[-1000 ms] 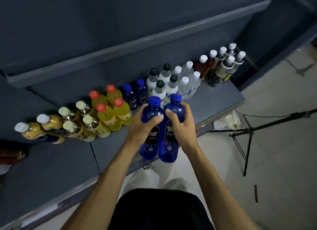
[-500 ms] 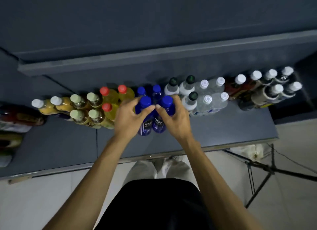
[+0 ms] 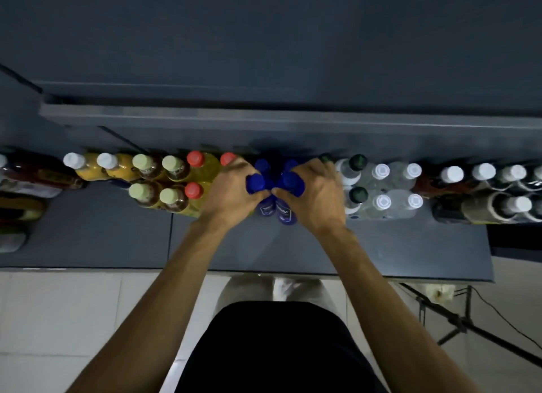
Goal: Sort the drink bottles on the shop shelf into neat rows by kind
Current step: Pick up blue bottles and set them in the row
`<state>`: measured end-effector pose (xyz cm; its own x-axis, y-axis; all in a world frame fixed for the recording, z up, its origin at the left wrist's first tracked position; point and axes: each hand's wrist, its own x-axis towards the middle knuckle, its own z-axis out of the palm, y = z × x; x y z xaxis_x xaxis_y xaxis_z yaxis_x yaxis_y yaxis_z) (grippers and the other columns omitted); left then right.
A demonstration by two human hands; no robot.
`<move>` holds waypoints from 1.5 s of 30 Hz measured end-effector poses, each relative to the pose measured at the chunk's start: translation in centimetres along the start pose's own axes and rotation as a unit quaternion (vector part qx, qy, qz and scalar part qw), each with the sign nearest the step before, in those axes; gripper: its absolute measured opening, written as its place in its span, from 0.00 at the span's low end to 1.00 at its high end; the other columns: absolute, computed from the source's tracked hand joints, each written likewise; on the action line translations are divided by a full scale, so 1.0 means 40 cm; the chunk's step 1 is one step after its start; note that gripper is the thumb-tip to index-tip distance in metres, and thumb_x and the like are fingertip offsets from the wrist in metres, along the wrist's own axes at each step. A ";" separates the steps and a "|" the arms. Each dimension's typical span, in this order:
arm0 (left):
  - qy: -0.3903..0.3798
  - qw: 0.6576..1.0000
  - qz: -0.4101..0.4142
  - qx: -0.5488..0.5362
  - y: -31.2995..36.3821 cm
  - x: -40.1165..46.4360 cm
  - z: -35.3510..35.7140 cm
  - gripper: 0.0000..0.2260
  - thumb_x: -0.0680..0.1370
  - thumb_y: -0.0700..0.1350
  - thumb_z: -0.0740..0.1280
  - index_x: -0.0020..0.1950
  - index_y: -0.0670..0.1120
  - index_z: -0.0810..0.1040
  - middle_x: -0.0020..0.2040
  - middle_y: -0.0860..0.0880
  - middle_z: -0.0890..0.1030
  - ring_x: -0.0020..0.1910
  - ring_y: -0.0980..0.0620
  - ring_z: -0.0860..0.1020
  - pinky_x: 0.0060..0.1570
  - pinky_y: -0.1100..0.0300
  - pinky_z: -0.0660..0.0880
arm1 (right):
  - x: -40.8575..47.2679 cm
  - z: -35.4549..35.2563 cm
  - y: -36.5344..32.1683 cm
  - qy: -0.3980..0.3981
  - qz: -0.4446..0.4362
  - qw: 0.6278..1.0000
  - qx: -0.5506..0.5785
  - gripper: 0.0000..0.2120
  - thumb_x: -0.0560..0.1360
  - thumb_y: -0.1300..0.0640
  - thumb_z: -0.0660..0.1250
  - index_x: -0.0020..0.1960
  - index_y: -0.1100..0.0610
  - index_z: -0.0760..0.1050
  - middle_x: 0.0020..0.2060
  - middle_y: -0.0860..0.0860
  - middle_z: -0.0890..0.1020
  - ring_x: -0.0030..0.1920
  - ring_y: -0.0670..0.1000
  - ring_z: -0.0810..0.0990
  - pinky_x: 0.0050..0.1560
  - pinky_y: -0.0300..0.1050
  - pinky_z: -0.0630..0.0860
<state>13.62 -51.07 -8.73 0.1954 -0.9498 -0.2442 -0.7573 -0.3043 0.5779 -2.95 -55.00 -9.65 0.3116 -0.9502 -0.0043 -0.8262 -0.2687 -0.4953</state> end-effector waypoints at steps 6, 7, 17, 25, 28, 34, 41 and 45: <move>-0.027 0.987 0.010 0.155 -0.002 0.016 0.029 0.12 0.68 0.53 0.75 0.47 0.50 0.80 0.49 0.51 0.79 0.47 0.46 0.77 0.45 0.55 0.70 | 0.016 0.035 -0.009 -0.055 0.012 0.987 -0.150 0.22 0.69 0.43 0.73 0.55 0.57 0.79 0.50 0.56 0.81 0.57 0.59 0.73 0.59 0.51 0.56; -0.031 0.984 0.010 0.175 -0.003 0.017 0.034 0.12 0.68 0.54 0.74 0.48 0.50 0.80 0.50 0.52 0.79 0.49 0.46 0.77 0.47 0.55 0.69 | 0.017 0.038 -0.017 -0.077 0.014 0.983 -0.167 0.22 0.70 0.42 0.71 0.56 0.57 0.78 0.52 0.56 0.80 0.59 0.59 0.72 0.60 0.51 0.55; -0.060 0.966 0.012 0.252 -0.001 0.033 0.064 0.08 0.72 0.49 0.69 0.50 0.52 0.80 0.51 0.50 0.82 0.49 0.46 0.80 0.43 0.59 0.64 | 0.051 0.034 -0.047 -0.225 0.011 0.922 -0.314 0.19 0.75 0.43 0.66 0.60 0.54 0.75 0.56 0.52 0.80 0.61 0.55 0.75 0.67 0.50 0.59; -0.068 0.969 0.027 0.237 -0.011 0.040 0.061 0.07 0.71 0.47 0.70 0.48 0.51 0.80 0.47 0.48 0.82 0.46 0.44 0.80 0.37 0.59 0.65 | 0.051 -0.004 -0.061 -0.239 0.017 0.927 -0.287 0.14 0.72 0.46 0.66 0.52 0.54 0.75 0.49 0.52 0.82 0.52 0.54 0.79 0.65 0.46 0.61; -0.074 0.968 0.029 0.237 -0.012 0.041 0.058 0.07 0.70 0.48 0.70 0.48 0.50 0.80 0.46 0.48 0.81 0.46 0.45 0.80 0.37 0.59 0.65 | 0.039 -0.013 -0.065 -0.215 0.023 0.936 -0.278 0.14 0.72 0.47 0.66 0.51 0.55 0.76 0.48 0.53 0.83 0.51 0.55 0.80 0.65 0.46 0.61; -0.067 0.971 0.026 0.226 -0.027 0.040 0.060 0.09 0.70 0.47 0.70 0.49 0.50 0.80 0.47 0.48 0.82 0.47 0.45 0.81 0.37 0.59 0.66 | 0.018 -0.015 -0.069 -0.176 0.017 0.954 -0.241 0.16 0.73 0.48 0.66 0.54 0.59 0.74 0.50 0.55 0.81 0.50 0.56 0.79 0.64 0.44 0.63; -0.070 0.967 0.045 0.240 -0.032 0.040 0.064 0.08 0.69 0.47 0.68 0.47 0.49 0.80 0.47 0.48 0.81 0.47 0.45 0.80 0.36 0.58 0.64 | 0.014 0.009 -0.067 -0.193 0.009 0.946 -0.262 0.20 0.77 0.46 0.64 0.61 0.60 0.71 0.56 0.56 0.79 0.57 0.55 0.77 0.65 0.45 0.63; -0.074 0.967 0.059 0.237 -0.027 0.030 0.057 0.07 0.71 0.45 0.67 0.47 0.50 0.80 0.49 0.49 0.80 0.48 0.45 0.79 0.37 0.57 0.63 | 0.018 0.033 -0.078 -0.214 -0.017 0.911 -0.354 0.19 0.79 0.46 0.61 0.62 0.58 0.70 0.54 0.53 0.81 0.55 0.52 0.78 0.66 0.47 0.60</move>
<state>13.24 -51.73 -11.42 0.0254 -0.9448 -0.3265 -0.9763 -0.0937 0.1951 0.48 -54.62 -9.25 0.3717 -0.8319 -0.4120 -0.8614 -0.4745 0.1811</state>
